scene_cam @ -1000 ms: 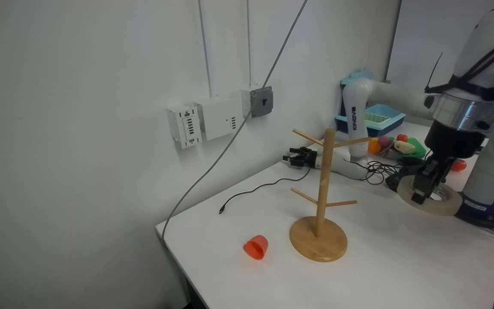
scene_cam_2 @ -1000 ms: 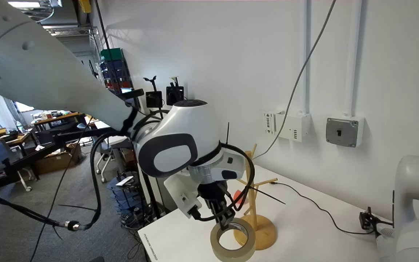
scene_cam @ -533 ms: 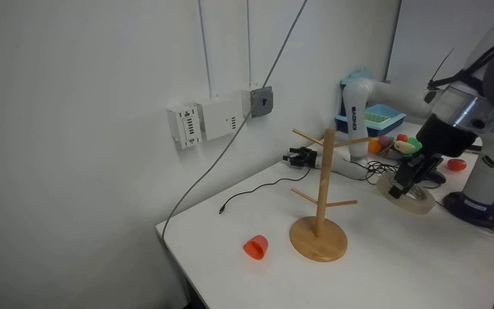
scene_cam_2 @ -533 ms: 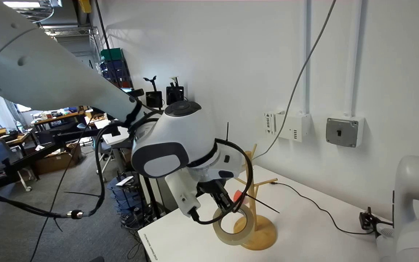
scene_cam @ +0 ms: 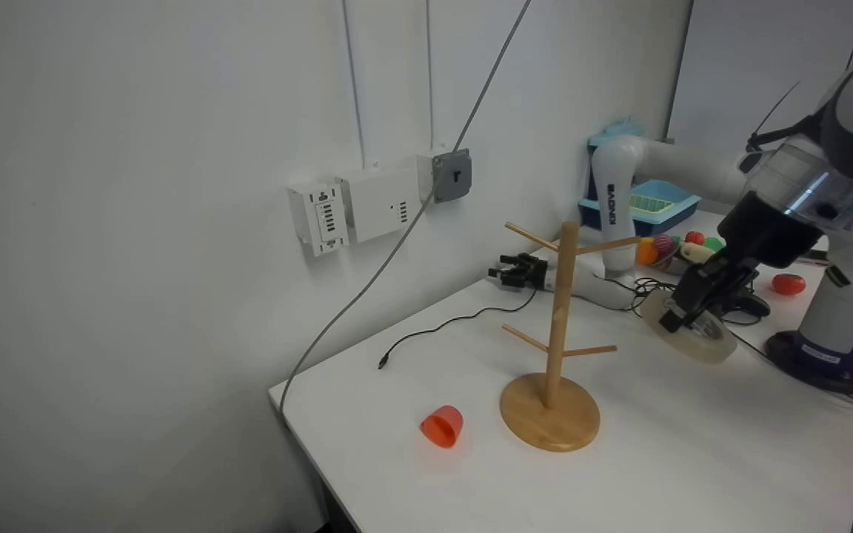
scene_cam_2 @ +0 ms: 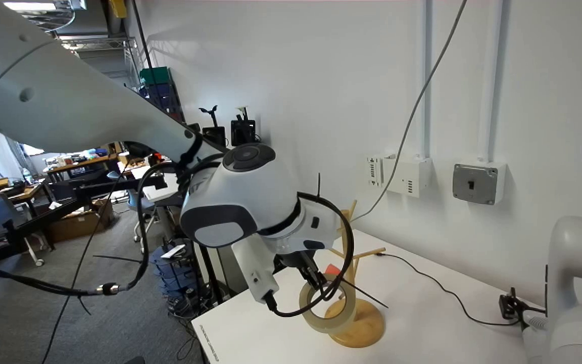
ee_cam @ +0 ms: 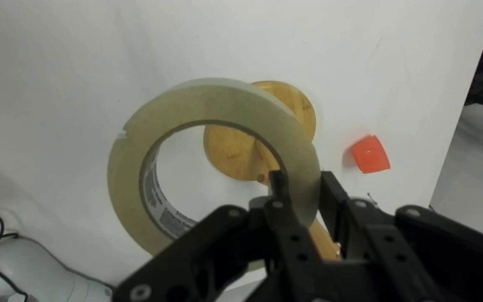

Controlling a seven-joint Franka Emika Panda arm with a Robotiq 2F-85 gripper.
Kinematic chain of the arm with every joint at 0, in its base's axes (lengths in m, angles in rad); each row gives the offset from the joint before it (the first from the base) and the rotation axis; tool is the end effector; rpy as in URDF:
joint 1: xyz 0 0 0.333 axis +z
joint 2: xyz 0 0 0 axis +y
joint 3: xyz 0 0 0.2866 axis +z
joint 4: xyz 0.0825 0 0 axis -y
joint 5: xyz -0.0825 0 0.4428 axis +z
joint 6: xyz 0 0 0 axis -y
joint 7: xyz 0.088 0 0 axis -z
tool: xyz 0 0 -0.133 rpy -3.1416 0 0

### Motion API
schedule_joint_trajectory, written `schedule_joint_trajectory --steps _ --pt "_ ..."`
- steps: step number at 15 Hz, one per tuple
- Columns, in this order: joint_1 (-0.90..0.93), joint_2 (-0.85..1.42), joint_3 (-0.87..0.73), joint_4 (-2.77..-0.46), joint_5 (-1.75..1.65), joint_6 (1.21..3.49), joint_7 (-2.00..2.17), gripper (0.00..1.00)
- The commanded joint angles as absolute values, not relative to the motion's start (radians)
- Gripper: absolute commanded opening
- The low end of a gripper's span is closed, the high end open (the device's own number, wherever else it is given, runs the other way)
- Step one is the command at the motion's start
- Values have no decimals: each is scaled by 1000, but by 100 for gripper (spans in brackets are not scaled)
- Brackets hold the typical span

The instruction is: Hang the tape on the wooden object

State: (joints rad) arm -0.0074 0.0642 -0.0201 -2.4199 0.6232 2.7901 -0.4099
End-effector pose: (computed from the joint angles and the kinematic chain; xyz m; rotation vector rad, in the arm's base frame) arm 0.5543 -0.0369 0.2091 -2.8603 0.2483 -0.5100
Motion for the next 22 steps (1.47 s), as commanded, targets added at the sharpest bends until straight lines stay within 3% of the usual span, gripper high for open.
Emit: schedule_joint_trajectory --steps 1,10,18,22 --pt "-11 48 -16 -2439 670 2831 -446 6" --pt "-11 45 -16 -2448 721 2815 -436 6" --pt "-13 41 -62 -2481 463 2750 -362 6" --pt "-11 41 -55 -2475 500 2773 -405 6"
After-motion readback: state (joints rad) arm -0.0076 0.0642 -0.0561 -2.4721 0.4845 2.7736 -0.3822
